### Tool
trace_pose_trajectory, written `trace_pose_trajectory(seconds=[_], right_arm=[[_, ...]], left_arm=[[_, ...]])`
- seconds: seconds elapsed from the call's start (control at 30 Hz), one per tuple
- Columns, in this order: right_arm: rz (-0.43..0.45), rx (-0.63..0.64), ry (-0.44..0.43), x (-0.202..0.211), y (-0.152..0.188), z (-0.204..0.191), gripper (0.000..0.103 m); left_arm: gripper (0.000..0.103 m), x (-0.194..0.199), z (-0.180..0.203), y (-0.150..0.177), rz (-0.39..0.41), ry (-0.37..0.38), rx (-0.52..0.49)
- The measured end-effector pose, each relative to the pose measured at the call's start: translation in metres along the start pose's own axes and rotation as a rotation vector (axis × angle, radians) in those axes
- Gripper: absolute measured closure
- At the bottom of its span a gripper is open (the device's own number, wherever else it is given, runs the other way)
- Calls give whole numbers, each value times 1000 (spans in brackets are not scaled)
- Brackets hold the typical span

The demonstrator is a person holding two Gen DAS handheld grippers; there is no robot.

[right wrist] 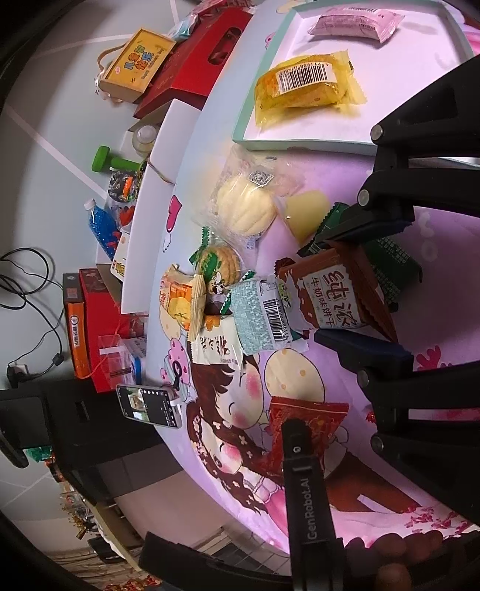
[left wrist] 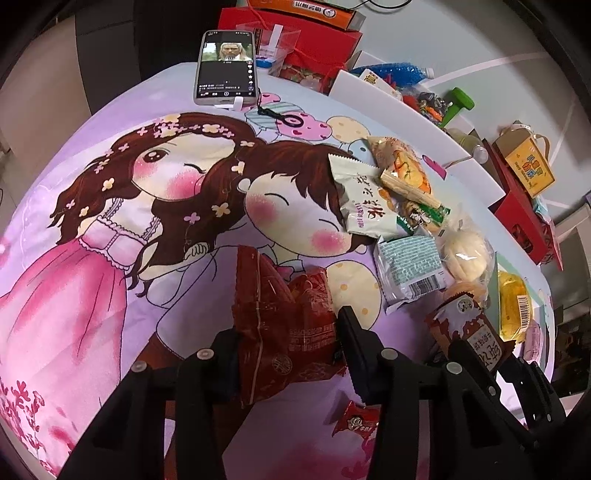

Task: Organize snacks
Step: 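Grasp the red packet with the left tool while the right tool grasps the red-and-white biscuit box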

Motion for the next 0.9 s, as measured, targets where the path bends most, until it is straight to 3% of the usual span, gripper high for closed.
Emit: trace_pose_trajectory(seconds=[0.57, 0.9], right_arm=[[51, -48, 3, 24, -13, 15, 55], [66, -99, 55, 39, -14, 49, 55]], left_arm=[[56, 24, 22, -15, 70, 37, -40], [56, 32, 54, -12, 81, 82, -97]])
Point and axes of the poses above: each gripper's, at about its wrist camera, not at the fingertips, and x roughly against the way its jaws point, z to its right, y to its underside, the point moved 9 cm from there along -x, roughly the way its jaws point, and after that the axes turned 13 degrees about z, right-handed, at the moved point
